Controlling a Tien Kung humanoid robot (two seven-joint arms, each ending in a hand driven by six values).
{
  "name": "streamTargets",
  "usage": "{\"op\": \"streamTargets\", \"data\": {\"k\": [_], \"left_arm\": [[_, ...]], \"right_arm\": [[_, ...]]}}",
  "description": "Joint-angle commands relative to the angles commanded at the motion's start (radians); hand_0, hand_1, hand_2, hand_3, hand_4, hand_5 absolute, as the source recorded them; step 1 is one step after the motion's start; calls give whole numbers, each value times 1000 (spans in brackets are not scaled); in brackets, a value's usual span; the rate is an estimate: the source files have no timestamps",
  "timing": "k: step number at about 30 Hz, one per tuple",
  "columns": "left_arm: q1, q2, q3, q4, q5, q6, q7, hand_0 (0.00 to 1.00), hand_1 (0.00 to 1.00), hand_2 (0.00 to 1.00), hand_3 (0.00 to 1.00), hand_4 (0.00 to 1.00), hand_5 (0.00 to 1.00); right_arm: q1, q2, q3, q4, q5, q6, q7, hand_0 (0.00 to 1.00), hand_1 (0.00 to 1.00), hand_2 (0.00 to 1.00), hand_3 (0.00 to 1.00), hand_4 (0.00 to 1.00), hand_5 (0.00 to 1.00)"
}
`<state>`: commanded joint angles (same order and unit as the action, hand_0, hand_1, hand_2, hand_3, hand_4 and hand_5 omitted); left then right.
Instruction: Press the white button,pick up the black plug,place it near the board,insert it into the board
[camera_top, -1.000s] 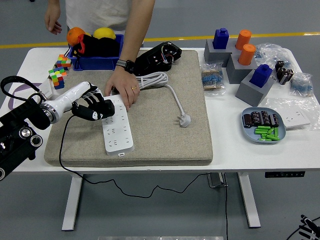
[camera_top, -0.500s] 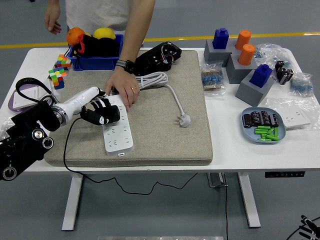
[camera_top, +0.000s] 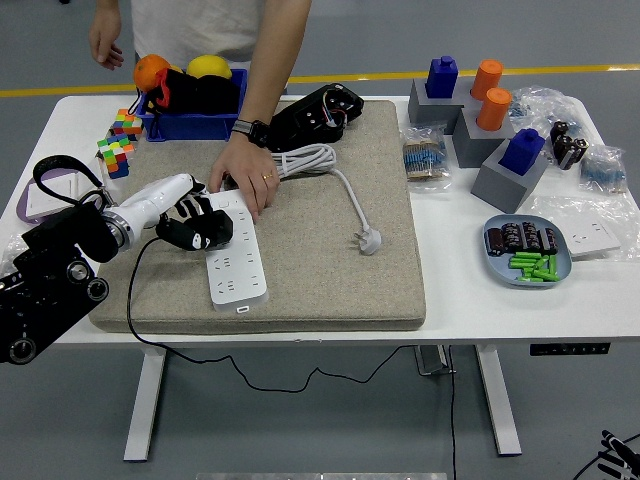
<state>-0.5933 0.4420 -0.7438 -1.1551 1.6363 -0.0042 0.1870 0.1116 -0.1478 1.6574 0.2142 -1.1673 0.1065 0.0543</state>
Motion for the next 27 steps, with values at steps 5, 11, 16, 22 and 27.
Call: {"op": "streamTargets", "data": {"k": [5, 11, 16, 22, 27], "left_arm": [[5, 6, -6, -13, 10, -3, 6, 495, 497, 456, 474, 742, 2], [6, 13, -10, -19, 23, -5, 11, 496, 496, 454, 472, 743, 2], [9, 15, -8, -18, 29, -7, 13, 494, 495, 454, 471, 742, 2], [8, 13, 1, -16, 28, -8, 15, 492, 492, 453, 472, 743, 2], [1, 6, 6, -16, 43, -7, 21, 492, 492, 453, 472, 743, 2]], "right_arm": [[1, 0, 0, 1, 0, 0, 0, 797, 720, 695, 641, 728, 470], [2, 0, -2, 2, 3, -1, 1, 797, 720, 695, 640, 727, 470], [2, 1, -2, 1, 2, 0, 1, 797, 720, 695, 641, 728, 470], [1, 1, -1, 1, 2, 0, 1, 797, 720, 695, 642, 727, 469], [1, 1, -1, 1, 2, 0, 1, 797, 720, 695, 642, 727, 469]]}}
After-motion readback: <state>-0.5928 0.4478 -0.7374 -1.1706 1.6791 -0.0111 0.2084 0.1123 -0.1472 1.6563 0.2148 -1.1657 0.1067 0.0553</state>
